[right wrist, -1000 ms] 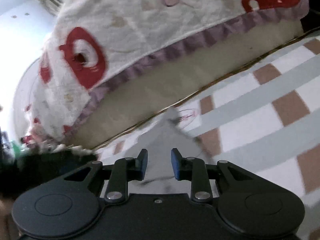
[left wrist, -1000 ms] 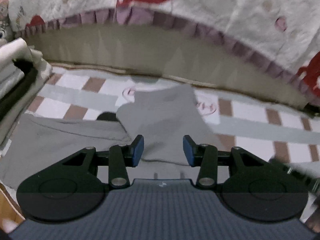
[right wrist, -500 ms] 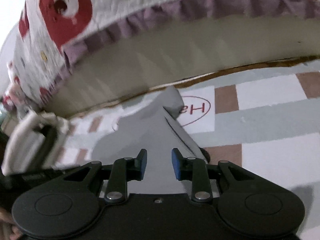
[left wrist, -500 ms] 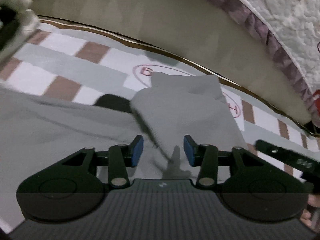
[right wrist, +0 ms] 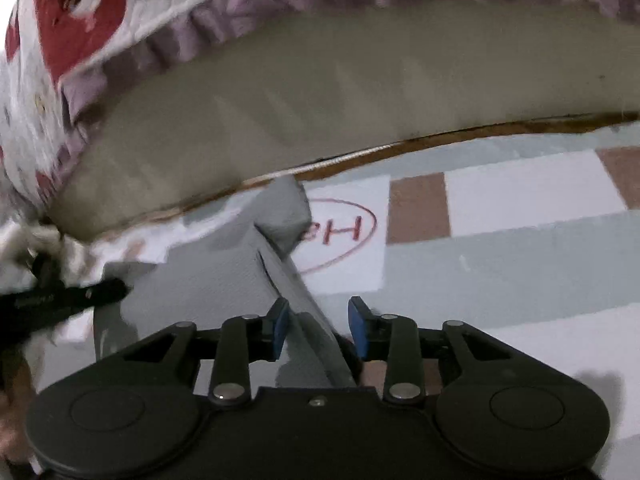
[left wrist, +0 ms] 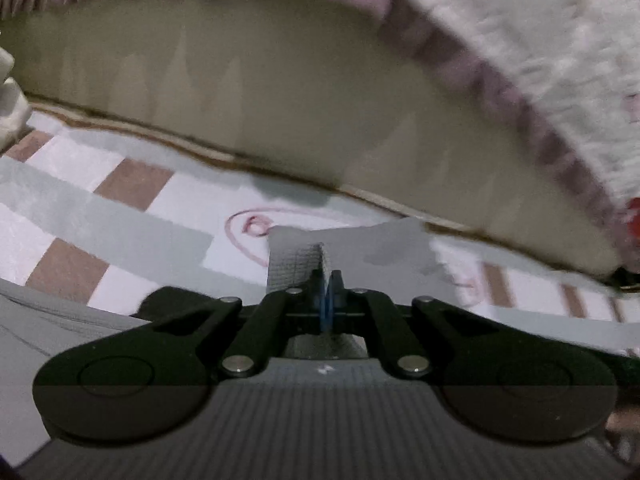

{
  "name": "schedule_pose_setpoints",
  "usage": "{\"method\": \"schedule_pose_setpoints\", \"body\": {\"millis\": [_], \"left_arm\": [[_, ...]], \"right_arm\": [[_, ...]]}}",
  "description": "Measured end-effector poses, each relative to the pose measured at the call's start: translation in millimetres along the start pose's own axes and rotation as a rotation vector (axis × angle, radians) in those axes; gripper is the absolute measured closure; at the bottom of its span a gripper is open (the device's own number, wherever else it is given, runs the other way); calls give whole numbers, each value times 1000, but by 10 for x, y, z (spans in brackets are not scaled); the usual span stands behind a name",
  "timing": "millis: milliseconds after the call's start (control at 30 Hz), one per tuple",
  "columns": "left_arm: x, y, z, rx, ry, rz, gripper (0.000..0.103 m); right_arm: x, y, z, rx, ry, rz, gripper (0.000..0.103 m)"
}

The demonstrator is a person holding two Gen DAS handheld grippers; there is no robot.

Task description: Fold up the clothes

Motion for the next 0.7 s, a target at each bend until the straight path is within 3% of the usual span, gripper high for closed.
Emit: {"method": "schedule_pose_setpoints", "body": {"millis": [100,233,333,467,600,700], "left_arm": [[-176,253,-63,56,63,21,102],[-412,592,-147,131,148,50,102],[-583,844,-209,188,207,72,102],[-449,1048,-272,277,107,150,101],[-502,1096,-293,288,138,131,101],[-529,1105,-241,302,135,153,100]], "right_arm": [[-94,-123,156,-78,-44,-21,64],[-156,-174,234,-64,-161,-17,54],[-139,-172,224,-35,-183,6,53],[-126,-172,247,-15,-231,40,53],[-92,-140,364,-58,-241,66,53],[9,-8,443,-136,-278,208,57]]}}
Point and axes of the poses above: each gripper's, at about its wrist camera, not at the fingertips, and x roughly the way its jaws point, z to its left, y to its underside, the point moved 2 cm from there along x, roughly the way its jaws point, and after that the axes turned 1 degree about y, right-handed, at the moved point
